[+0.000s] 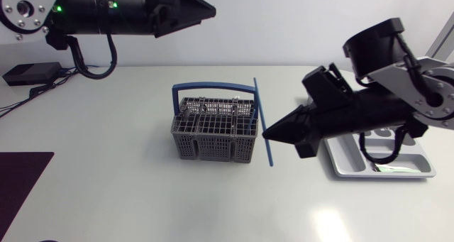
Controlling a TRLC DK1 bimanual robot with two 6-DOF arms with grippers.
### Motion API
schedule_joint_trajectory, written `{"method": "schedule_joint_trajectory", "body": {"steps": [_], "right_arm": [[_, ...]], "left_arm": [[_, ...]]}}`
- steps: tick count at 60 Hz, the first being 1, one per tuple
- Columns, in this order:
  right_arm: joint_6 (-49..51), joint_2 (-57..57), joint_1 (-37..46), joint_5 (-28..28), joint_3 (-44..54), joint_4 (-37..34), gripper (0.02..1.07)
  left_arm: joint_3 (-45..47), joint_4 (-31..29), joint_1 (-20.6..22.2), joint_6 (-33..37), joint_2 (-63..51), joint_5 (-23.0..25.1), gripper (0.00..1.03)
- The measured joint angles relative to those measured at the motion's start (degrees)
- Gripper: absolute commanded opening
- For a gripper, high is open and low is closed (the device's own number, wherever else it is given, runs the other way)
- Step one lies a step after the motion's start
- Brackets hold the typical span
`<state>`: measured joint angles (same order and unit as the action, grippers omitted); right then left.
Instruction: Unload the cutlery basket into the drawer organizer.
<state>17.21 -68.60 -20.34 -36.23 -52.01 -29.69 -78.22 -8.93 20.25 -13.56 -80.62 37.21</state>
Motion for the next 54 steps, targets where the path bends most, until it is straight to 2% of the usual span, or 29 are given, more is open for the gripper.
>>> {"method": "schedule_joint_trajectory", "body": {"steps": [7, 12, 28, 39, 54], "right_arm": [[1.4, 2.4, 5.46, -0.22, -0.02, -2.86, 0.09], [2.71, 2.8, 10.91, -0.55, -0.26, -4.68, 0.09], [5.6, -3.76, 27.06, -0.35, -5.7, -6.62, 0.09], [5.97, -14.75, 33.81, 4.87, -11.61, -7.85, 0.09], [5.16, -27.96, 36.26, 12.81, -18.82, -10.08, 0.1]], "left_arm": [[-0.17, -0.57, -0.31, 0.33, 0.04, -0.26, 0.67], [-0.17, -3.26, 0.63, 2.78, 0.02, -2.45, 0.67], [-0.17, -11.37, 7.52, 14.36, -4.13, -8.35, 0.67], [-0.17, -16.72, 10.08, 21.24, -8.76, -12.0, 0.67], [-2.97, -23.19, 12.17, 27.76, -13.73, -16.85, 0.67]]}}
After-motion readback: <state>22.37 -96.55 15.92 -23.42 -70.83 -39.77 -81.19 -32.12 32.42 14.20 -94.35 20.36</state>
